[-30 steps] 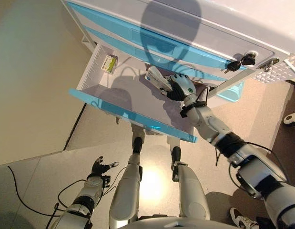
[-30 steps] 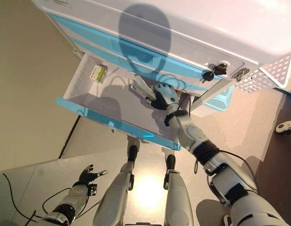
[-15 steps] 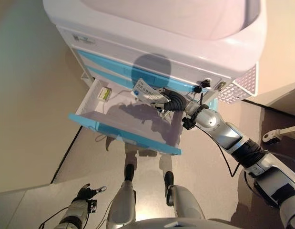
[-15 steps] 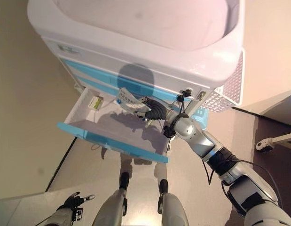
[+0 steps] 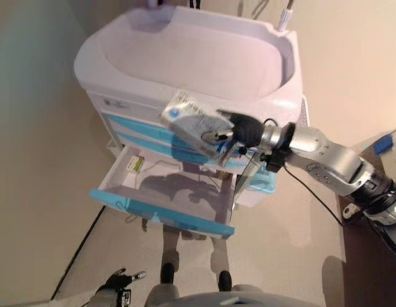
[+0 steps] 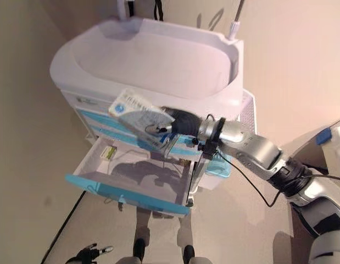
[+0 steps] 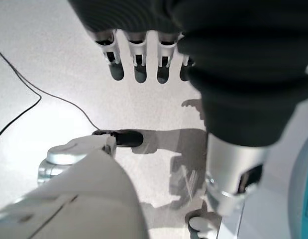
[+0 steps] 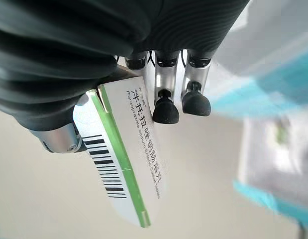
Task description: Open the drawer and pick up the medicine
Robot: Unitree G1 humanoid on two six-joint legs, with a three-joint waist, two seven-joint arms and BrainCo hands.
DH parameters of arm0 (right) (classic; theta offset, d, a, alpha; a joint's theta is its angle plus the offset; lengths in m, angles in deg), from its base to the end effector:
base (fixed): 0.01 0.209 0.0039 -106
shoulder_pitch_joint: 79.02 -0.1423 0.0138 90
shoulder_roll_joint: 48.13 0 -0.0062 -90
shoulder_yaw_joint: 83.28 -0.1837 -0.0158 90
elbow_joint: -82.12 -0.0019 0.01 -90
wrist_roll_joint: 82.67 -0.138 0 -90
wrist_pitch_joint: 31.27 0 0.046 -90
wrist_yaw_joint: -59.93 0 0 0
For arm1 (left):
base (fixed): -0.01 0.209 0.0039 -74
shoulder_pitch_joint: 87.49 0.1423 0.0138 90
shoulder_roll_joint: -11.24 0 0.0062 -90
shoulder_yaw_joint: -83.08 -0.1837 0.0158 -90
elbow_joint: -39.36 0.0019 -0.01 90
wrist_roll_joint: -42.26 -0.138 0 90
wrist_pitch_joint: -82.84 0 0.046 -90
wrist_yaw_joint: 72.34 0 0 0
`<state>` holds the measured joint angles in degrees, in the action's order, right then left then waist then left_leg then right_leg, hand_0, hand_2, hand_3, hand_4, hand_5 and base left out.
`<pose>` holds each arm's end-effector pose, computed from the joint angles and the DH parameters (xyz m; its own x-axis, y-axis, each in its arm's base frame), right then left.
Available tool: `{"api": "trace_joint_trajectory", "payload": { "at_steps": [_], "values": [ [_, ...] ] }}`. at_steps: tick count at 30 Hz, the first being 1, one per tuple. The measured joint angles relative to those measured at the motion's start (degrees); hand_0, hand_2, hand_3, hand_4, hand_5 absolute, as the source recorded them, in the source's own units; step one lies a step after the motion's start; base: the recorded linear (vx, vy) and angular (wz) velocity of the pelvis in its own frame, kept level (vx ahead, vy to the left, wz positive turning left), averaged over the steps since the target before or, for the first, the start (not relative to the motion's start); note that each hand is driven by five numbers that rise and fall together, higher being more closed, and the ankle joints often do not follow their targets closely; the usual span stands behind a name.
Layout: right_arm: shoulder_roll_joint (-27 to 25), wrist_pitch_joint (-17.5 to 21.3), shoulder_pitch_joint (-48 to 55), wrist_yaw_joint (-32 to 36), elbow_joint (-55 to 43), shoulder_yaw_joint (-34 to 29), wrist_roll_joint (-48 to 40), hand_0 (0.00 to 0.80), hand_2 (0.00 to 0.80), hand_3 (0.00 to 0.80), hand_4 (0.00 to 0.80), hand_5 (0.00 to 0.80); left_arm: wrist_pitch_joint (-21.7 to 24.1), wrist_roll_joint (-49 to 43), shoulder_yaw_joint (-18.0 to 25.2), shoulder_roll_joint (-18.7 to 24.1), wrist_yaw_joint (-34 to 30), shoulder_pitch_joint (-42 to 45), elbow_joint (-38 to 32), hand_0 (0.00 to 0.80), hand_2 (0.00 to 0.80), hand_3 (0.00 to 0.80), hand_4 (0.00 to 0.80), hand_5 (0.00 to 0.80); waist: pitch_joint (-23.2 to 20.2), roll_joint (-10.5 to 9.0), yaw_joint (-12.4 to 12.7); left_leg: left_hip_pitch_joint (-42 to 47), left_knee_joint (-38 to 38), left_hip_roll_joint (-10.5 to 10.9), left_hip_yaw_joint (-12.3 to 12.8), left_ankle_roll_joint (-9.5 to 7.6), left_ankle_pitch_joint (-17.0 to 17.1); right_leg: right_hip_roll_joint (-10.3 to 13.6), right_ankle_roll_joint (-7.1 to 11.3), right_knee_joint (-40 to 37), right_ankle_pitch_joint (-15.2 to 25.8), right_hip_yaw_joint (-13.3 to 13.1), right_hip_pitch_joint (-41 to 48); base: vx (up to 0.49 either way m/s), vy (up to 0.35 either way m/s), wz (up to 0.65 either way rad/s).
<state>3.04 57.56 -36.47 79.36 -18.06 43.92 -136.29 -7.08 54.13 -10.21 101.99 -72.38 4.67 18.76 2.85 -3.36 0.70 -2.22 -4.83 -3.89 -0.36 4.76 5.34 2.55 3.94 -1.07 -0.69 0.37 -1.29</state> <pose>0.2666 -0.1564 0.2276 0.4726 0.8745 0.1089 -0.7982 0.4772 -0.3675 0.0611 0.2487 -0.1104 0.3172 0.2532 -0.9139 -0.1378 0.9658 0.2198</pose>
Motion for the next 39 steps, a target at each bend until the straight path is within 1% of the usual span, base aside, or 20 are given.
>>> {"api": "trace_joint_trajectory", "payload": {
  "at_steps": [4,5,6,10,12,16,22,23,24,25,26,27,30,31,33,34,35,36,37,39],
  "values": [
    [-3.7,1.4,-0.1,-1.1,0.2,-2.5,-0.5,0.8,0.8,0.8,0.8,0.8,-0.5,-1.7,0.0,-0.6,-0.2,1.3,0.5,0.0,0.0,0.0,0.0,0.0,-1.3,-0.31,-0.3,0.6,-0.1,-0.2,0.3,0.19,-0.2,-0.2,-0.21,-2.2,0.7,0.2,1.6,0.048,-0.003,0.03],
    [-6.8,2.0,-0.3,-1.4,0.4,-3.3,-0.5,0.8,0.8,0.8,0.8,0.8,-0.6,-2.2,0.0,-0.6,-0.3,1.7,0.5,0.0,0.0,0.0,0.0,0.0,-1.6,-0.44,-0.3,0.8,-0.1,-0.2,0.3,0.21,-0.2,-0.2,-0.25,-3.2,1.2,0.3,2.4,0.047,-0.005,0.03],
    [-7.3,2.2,-0.3,-1.8,0.7,-3.9,-0.5,0.8,0.8,0.8,0.8,0.8,-0.7,-2.3,0.0,-0.5,-0.3,2.1,0.5,0.0,0.0,0.0,0.0,0.0,-1.8,-0.51,-0.2,0.9,-0.1,-0.2,0.3,0.21,-0.2,-0.2,-0.29,-3.4,1.2,0.3,2.6,0.051,-0.006,0.05],
    [-7.6,3.9,-1.2,-4.6,5.5,-6.8,-0.5,0.8,0.8,0.8,0.8,0.8,-0.8,-2.3,-0.1,-0.7,-0.3,3.8,1.1,0.0,0.0,0.0,0.0,0.0,-2.2,-0.67,-1.2,1.9,-0.1,-0.3,0.3,0.36,-0.3,-0.3,-0.26,-4.1,1.4,0.6,4.0,0.033,-0.001,0.02],
    [-7.2,5.0,-2.5,-7.7,8.5,-8.1,0.8,0.8,0.8,0.8,0.8,0.8,-0.8,-2.3,0.0,-0.9,-0.3,4.0,1.1,0.0,0.0,0.0,0.0,0.0,-2.4,-0.64,-1.2,1.9,-0.1,-0.3,0.3,0.34,-0.3,-0.3,-0.24,-4.2,1.5,0.7,4.1,0.019,-0.001,0.0],
    [-6.4,5.6,-9.9,-14.7,18.8,-8.0,9.0,0.8,0.8,0.8,0.8,0.8,-0.9,-2.3,-0.1,-0.7,0.2,4.1,1.1,0.0,0.0,0.0,0.0,0.0,-2.7,-0.58,-1.2,1.8,-0.1,-0.3,0.2,0.27,-0.2,-0.3,-0.2,-4.3,1.6,0.8,4.1,0.004,-0.001,0.01],
    [-0.4,5.3,-17.8,-19.9,34.9,-4.3,19.1,0.8,0.8,0.8,0.8,0.8,-0.9,-2.1,-0.4,-0.7,1.1,4.0,1.3,0.0,0.0,0.0,0.0,0.0,-3.1,-1.05,-0.7,1.6,-0.1,-0.3,-0.3,0.2,-0.1,-0.3,-0.21,-4.3,1.6,1.4,4.2,0.004,0.0,0.03],
    [2.1,4.5,-19.9,-21.0,39.6,-2.6,21.8,0.8,0.8,0.8,0.8,0.8,-1.0,-2.0,-0.7,-0.5,1.3,3.9,1.4,0.0,0.0,0.0,0.0,0.0,-3.2,-1.1,-0.8,1.6,-0.1,-0.3,-0.4,0.2,0.0,-0.3,-0.2,-4.4,1.6,1.6,4.2,0.006,0.0,0.06],
    [2.7,3.9,-20.7,-21.4,41.6,-1.7,23.3,0.8,0.8,0.8,0.8,0.8,-1.1,-2.0,-1.2,-0.4,1.3,3.9,1.5,0.0,0.0,0.0,0.0,0.0,-3.1,-1.13,-0.8,1.5,-0.1,-0.3,-0.5,0.2,0.0,-0.3,-0.2,-4.4,1.6,1.7,4.1,0.009,0.004,0.06],
    [3.8,3.4,-21.1,-21.7,44.4,-1.1,25.7,0.8,0.8,0.8,0.8,0.8,-1.0,-1.8,-1.6,-0.3,1.4,3.9,1.5,0.0,0.0,0.0,0.0,0.0,-3.1,-1.13,0.3,1.4,-0.1,-0.2,-0.7,0.2,0.0,-0.3,-0.2,-4.4,1.6,1.9,4.2,0.003,0.006,0.08],
    [7.0,2.9,-22.0,-23.1,49.3,-1.0,28.5,0.8,0.8,0.8,0.8,0.8,-1.1,-1.6,-1.9,-0.4,1.6,4.0,1.5,0.0,0.0,0.0,0.0,0.0,-3.1,-1.15,0.1,1.4,-0.1,-0.2,-1.3,0.23,0.0,-0.3,-0.2,-4.4,1.6,2.1,4.1,0.004,0.007,0.08],
    [7.2,2.1,-21.8,-23.4,50.0,-0.8,29.4,0.8,0.8,0.8,0.8,0.8,-1.1,-1.6,-2.0,-0.4,1.6,3.8,1.5,0.0,0.0,0.0,0.0,0.0,-3.1,-1.16,0.2,1.2,-0.1,-0.2,-1.4,0.23,0.0,-0.3,-0.22,-4.4,1.6,2.2,4.1,0.003,0.005,0.17],
    [11.1,0.7,-23.0,-25.2,57.1,-0.7,37.6,0.8,0.8,0.8,0.8,0.8,-1.0,-0.9,-2.7,-0.4,1.8,3.8,1.5,0.0,0.0,0.0,0.0,0.0,-2.5,-0.65,2.2,-0.2,0.2,0.1,-2.9,0.24,0.3,-0.3,-0.21,-4.2,1.6,3.7,3.9,0.007,0.0,0.25],
    [12.1,0.5,-23.1,-25.6,58.5,-0.6,40.1,0.8,0.8,0.8,0.8,0.8,-1.0,-0.9,-2.7,-0.4,1.8,3.8,1.4,0.0,0.0,0.0,0.0,0.0,-2.2,-0.48,2.1,-0.6,0.4,0.1,-3.4,0.25,0.4,-0.2,-0.22,-4.2,1.5,4.3,3.9,0.021,-0.005,0.27],
    [13.5,0.3,-23.6,-25.9,60.6,-0.6,42.2,0.8,0.8,0.8,0.8,0.8,-1.1,-0.9,-2.8,-0.4,2.0,4.1,1.7,0.0,0.0,0.0,0.0,0.0,-1.8,-0.18,3.2,-0.9,0.5,0.1,-3.9,0.32,0.5,-0.3,-0.25,-4.2,1.4,5.0,3.9,0.028,-0.004,0.25],
    [15.3,0.2,-25.0,-26.3,64.6,-0.6,44.0,0.8,0.8,0.8,0.8,0.8,-1.1,-0.9,-2.8,-0.3,2.3,4.2,1.7,0.0,0.0,0.0,0.0,0.0,-1.4,0.05,3.5,-1.7,0.9,0.3,-5.2,0.38,0.6,-0.3,-0.41,-4.2,1.2,6.0,3.9,0.018,-0.005,0.33],
    [15.7,-0.3,-25.4,-26.4,66.0,-0.6,44.3,0.8,0.8,0.8,0.8,0.8,-1.0,-0.9,-2.8,-0.2,2.4,4.0,1.6,0.0,0.0,0.0,0.0,0.0,-0.9,0.0,3.3,-1.9,1.0,0.3,-5.6,0.45,0.6,-0.3,-0.42,-4.2,1.2,6.4,3.8,0.018,-0.005,0.38],
    [16.1,-0.3,-25.8,-26.4,67.4,-0.6,45.1,0.8,0.8,0.8,0.8,0.8,-0.9,-0.9,-2.8,-0.2,2.4,4.1,1.7,0.0,0.0,0.0,0.0,0.0,-0.5,0.11,4.5,-2.5,1.3,0.3,-6.2,0.56,0.7,-0.4,-0.48,-4.1,1.1,6.9,3.7,0.026,-0.001,0.23],
    [16.9,-0.4,-26.6,-26.5,71.3,-0.6,45.9,0.8,0.8,0.8,0.8,0.8,-1.0,-0.9,-2.8,-0.2,2.4,3.8,1.7,0.0,0.0,0.0,0.0,0.0,-0.1,-0.12,5.1,-3.3,1.6,0.3,-6.5,0.58,0.7,-0.4,-0.5,-4.1,1.1,7.3,3.2,0.029,-0.003,0.22],
    [17.3,-0.7,-26.8,-26.6,73.4,-0.6,46.8,0.8,0.8,0.8,0.8,0.8,-1.0,-0.9,-2.9,-0.2,2.4,3.8,1.8,0.0,0.0,0.0,0.0,0.0,0.1,-0.19,5.8,-4.5,1.6,0.7,-8.0,0.62,1.0,-0.4,-0.52,-4.1,1.0,8.7,2.9,0.029,-0.006,0.34]
  ]
}}
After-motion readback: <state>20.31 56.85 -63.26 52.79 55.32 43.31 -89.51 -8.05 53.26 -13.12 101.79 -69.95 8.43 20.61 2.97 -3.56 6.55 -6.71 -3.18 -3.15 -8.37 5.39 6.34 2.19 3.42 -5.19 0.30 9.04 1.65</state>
